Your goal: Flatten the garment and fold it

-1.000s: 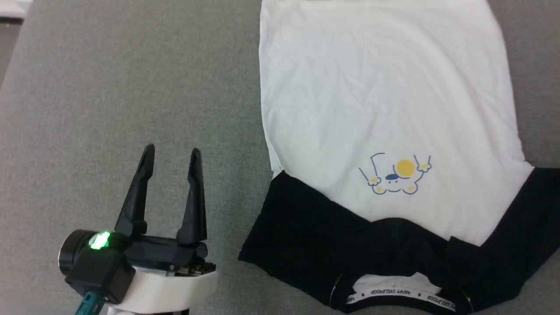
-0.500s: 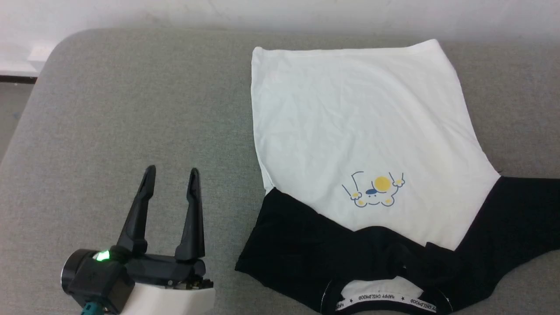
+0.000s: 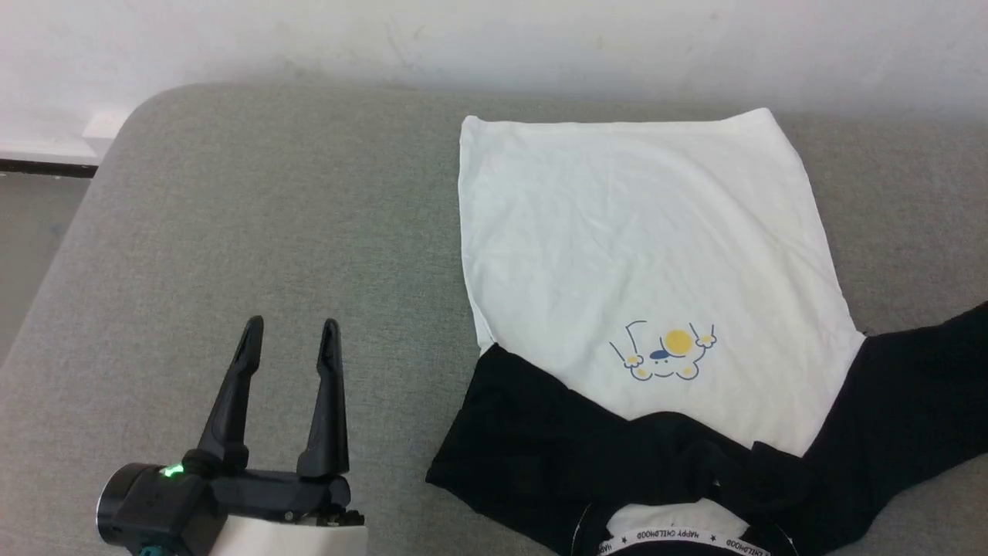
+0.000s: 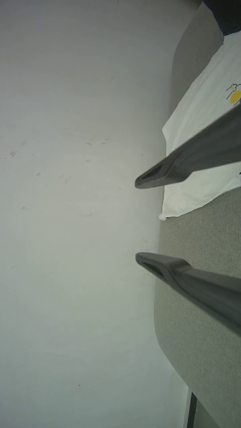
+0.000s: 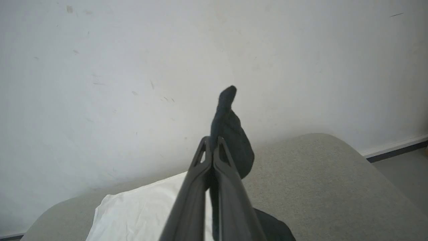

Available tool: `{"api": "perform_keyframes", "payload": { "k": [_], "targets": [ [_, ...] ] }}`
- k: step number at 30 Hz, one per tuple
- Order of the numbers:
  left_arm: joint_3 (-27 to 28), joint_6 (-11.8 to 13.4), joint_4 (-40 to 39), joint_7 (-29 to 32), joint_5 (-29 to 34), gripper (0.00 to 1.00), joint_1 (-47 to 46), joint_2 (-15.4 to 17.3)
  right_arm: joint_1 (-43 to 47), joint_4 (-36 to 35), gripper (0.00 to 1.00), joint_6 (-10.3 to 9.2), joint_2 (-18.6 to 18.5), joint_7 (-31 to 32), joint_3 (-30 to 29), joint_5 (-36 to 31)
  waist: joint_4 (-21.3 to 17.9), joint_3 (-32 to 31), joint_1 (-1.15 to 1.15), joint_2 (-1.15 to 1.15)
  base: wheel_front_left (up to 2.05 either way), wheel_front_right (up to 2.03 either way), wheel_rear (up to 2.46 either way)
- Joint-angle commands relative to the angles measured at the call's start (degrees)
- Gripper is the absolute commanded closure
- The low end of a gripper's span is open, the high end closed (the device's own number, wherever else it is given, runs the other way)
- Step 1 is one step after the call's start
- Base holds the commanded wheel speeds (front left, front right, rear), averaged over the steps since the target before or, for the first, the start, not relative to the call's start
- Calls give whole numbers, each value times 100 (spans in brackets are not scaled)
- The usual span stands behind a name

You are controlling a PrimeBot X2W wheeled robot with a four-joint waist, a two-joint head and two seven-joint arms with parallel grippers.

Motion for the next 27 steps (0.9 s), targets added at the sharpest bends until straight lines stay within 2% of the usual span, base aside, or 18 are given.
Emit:
{"api": "perform_keyframes", "payload": {
  "k": [1, 7, 12, 16, 17, 27],
  "targets": [
    [25, 36, -21, 16, -30, 0, 59, 16, 165, -214, 100, -4, 149, 41, 366, 82, 50, -85, 0, 0, 0, 0, 0],
    [3, 38, -15, 43, -74, 0, 89, 24, 486, -667, 100, -4, 544, 134, 1780, 136, 141, -231, 0, 0, 0, 0, 0],
    [11, 51, -34, 35, -113, 0, 131, 31, 757, -661, 100, -4, 746, 103, 2965, 98, 224, -260, 0, 0, 0, 0, 0],
    [-33, 42, -21, 18, -143, 0, 120, 11, 910, -374, 100, -4, 790, -18, 3760, 9, 331, -206, 0, 0, 0, 0, 0],
    [-33, 42, -21, 18, -143, 0, 120, 11, 910, -374, 100, -4, 790, -18, 3760, 9, 331, -206, 0, 0, 0, 0, 0],
    [-139, 41, 93, -73, -191, 0, 33, -71, 1130, 809, 100, -4, 597, -485, 5162, -291, 604, 23, 0, 0, 0, 0, 0]
  ]
}}
